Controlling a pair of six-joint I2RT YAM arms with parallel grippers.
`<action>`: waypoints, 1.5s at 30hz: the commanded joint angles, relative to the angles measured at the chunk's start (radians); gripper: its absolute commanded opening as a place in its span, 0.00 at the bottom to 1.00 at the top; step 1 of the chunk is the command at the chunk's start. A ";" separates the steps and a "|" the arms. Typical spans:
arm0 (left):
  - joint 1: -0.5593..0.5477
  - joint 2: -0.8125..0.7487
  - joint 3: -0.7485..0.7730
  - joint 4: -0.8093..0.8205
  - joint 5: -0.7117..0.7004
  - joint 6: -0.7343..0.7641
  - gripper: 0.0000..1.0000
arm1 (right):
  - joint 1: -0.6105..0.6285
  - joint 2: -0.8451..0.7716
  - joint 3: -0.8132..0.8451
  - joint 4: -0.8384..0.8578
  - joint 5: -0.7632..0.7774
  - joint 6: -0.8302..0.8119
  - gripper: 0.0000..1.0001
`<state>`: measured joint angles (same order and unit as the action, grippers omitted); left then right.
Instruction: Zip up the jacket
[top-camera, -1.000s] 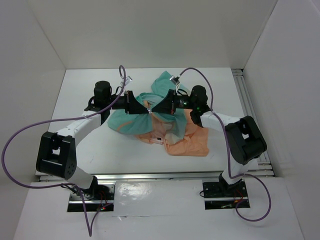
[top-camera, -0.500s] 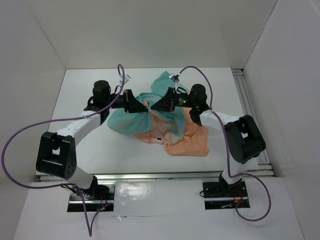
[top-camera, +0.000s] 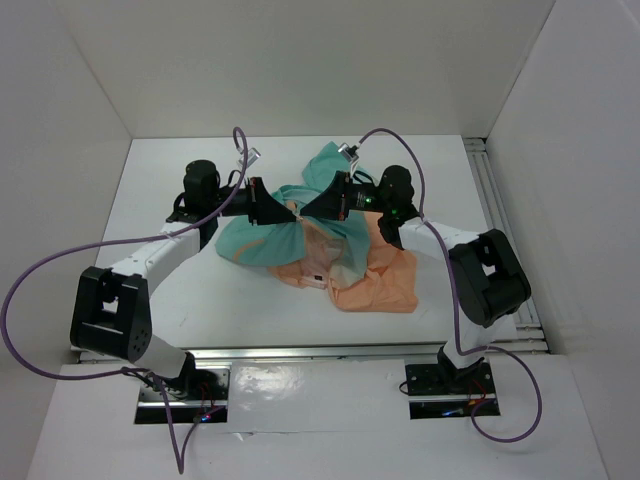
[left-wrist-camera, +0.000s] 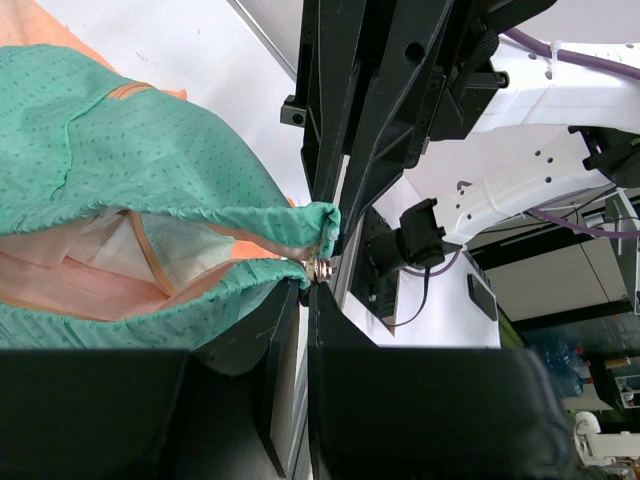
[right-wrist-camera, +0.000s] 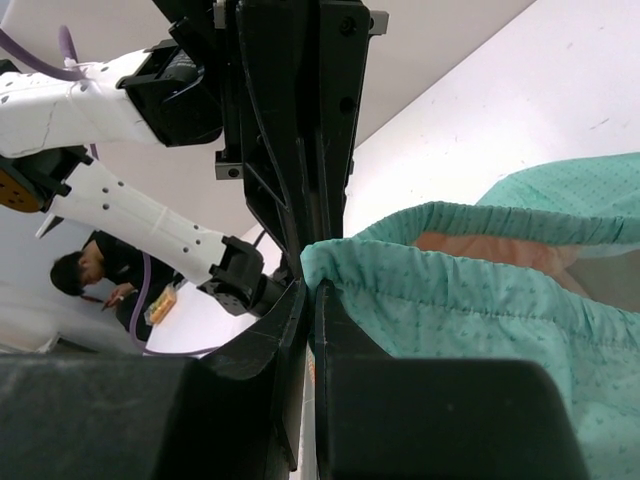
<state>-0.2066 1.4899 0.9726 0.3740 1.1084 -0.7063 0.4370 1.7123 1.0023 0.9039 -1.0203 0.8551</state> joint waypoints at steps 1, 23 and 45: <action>-0.040 -0.030 0.000 0.008 0.056 0.022 0.00 | 0.023 0.009 0.070 0.105 0.078 0.001 0.00; -0.022 -0.023 0.205 -0.463 -0.145 0.248 0.58 | 0.060 -0.028 0.015 -0.008 0.236 -0.051 0.00; 0.016 -0.168 0.212 -0.497 -0.398 0.279 0.63 | 0.060 -0.046 0.015 -0.040 0.267 -0.042 0.00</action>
<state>-0.1974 1.3453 1.1568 -0.1406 0.7357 -0.4877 0.4911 1.7184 1.0077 0.8497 -0.7692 0.8211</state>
